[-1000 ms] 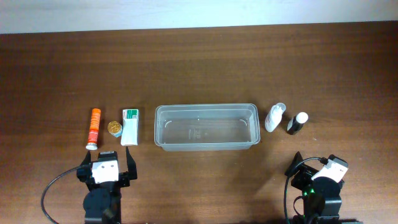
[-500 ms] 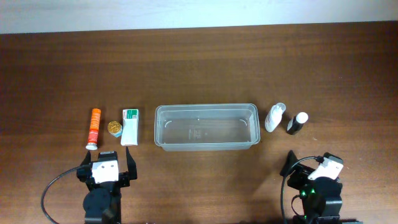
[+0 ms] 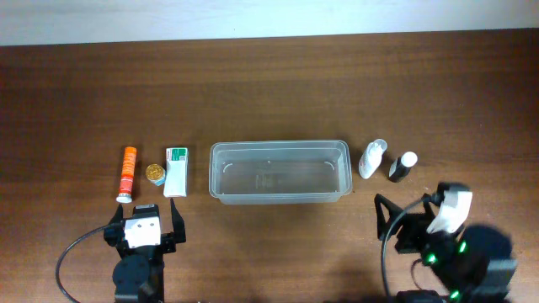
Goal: Pack container
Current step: 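Reach the right gripper to the white spray bottle and grasp it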
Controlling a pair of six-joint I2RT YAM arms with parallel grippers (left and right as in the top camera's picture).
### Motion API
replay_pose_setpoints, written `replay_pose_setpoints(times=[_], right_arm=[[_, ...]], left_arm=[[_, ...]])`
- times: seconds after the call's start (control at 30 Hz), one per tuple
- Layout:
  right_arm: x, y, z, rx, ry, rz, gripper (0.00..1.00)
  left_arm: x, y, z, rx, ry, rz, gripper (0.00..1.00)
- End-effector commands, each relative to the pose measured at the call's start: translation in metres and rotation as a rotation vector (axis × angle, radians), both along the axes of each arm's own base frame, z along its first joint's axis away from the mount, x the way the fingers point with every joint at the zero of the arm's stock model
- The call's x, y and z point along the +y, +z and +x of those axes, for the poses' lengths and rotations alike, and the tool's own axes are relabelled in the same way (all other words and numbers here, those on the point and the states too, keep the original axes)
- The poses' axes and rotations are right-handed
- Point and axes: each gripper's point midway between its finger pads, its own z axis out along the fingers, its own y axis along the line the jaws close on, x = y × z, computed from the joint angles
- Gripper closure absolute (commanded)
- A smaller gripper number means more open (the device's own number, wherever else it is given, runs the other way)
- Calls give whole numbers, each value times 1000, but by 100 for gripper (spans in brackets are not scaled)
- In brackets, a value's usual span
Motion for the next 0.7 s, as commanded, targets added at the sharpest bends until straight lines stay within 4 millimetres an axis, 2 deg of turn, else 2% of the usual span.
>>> replay_pose_setpoints(times=[0.0,0.07,0.17,0.27,0.33,0.4,0.47,0.53,0.67], right_arm=[[3,29,16,108,75,-62,2],[4,44,27,205,81,-55,1],[6,69,57,275,81,-24,2],[8,73,83,335,93,-11,2],[7,63,100,388,94,-8,2],[4,42,114,461,79,-20,2],[-12,16,125,545,12,-76,4],[-25,-7,132,621,-47,-122,4],[-27,-45,143,742,-48,-135,10]], left_arm=[[0,-1,0,-1,1,-14,0],[0,-1,0,-1,1,-14,0],[0,-1,0,-1,1,-14,0],[0,-1,0,-1,1,-14,0],[0,-1,0,-1,1,-14,0],[0,-1,0,-1,1,-14,0],[0,-1,0,-1,1,-14,0],[0,-1,0,-1,1,-14,0],[0,-1,0,-1,1,-14,0]])
